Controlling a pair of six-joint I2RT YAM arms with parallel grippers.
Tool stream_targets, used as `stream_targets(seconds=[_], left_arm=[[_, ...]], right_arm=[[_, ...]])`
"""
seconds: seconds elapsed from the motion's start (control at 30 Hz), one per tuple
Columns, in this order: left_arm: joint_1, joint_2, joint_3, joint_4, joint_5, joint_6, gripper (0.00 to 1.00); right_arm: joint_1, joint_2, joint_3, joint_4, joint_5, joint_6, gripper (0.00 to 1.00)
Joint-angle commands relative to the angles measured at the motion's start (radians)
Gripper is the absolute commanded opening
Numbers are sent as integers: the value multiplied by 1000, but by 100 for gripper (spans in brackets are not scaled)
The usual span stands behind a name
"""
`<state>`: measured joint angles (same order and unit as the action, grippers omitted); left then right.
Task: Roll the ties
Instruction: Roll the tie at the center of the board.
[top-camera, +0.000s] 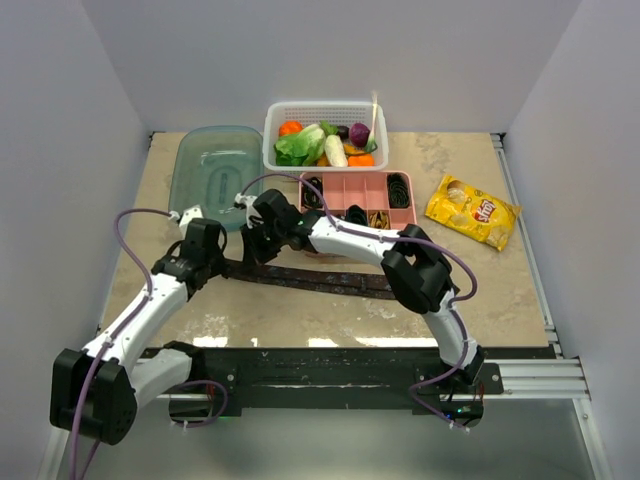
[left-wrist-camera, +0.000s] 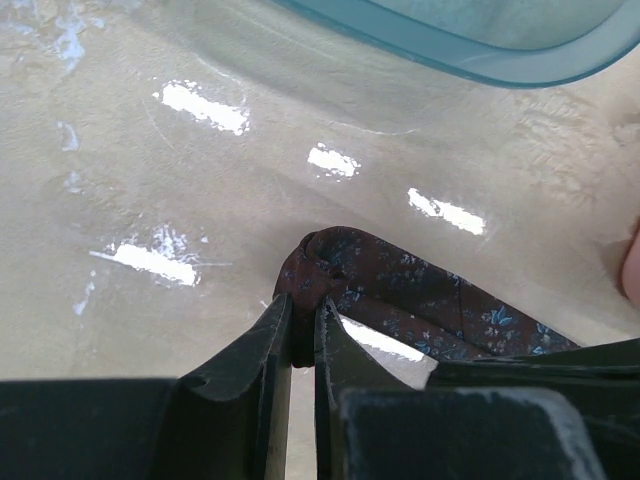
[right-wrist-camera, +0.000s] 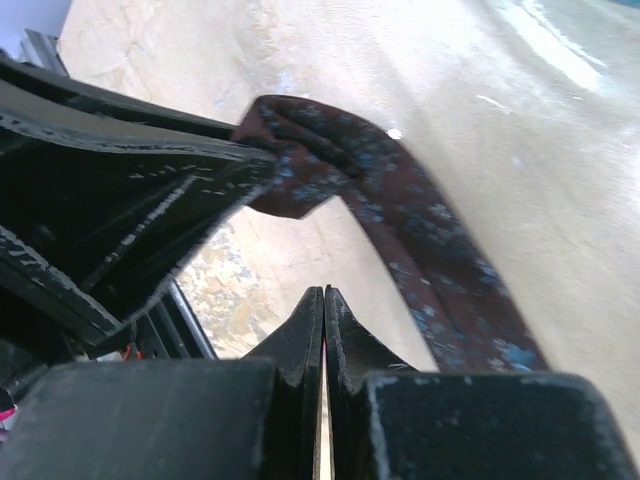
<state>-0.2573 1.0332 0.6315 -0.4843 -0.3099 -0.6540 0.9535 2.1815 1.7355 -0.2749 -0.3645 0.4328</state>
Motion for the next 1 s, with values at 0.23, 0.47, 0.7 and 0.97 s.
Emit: stream_targets(seconds=[0.23, 0.47, 0.7, 0.97], left_arm=[[-132, 112, 128, -128, -257, -52, 0], [-273, 280, 212, -201, -417, -79, 0], [-379, 399, 246, -185, -474, -84, 0], [-468, 492, 266, -168, -466, -117, 0]], right_arm=[[-18, -45, -57, -21, 30, -32, 0], [-59, -113, -146, 3, 12, -17, 0], [-130, -239, -286, 65, -34, 14, 0], [-136, -269, -327, 55, -21, 11, 0]])
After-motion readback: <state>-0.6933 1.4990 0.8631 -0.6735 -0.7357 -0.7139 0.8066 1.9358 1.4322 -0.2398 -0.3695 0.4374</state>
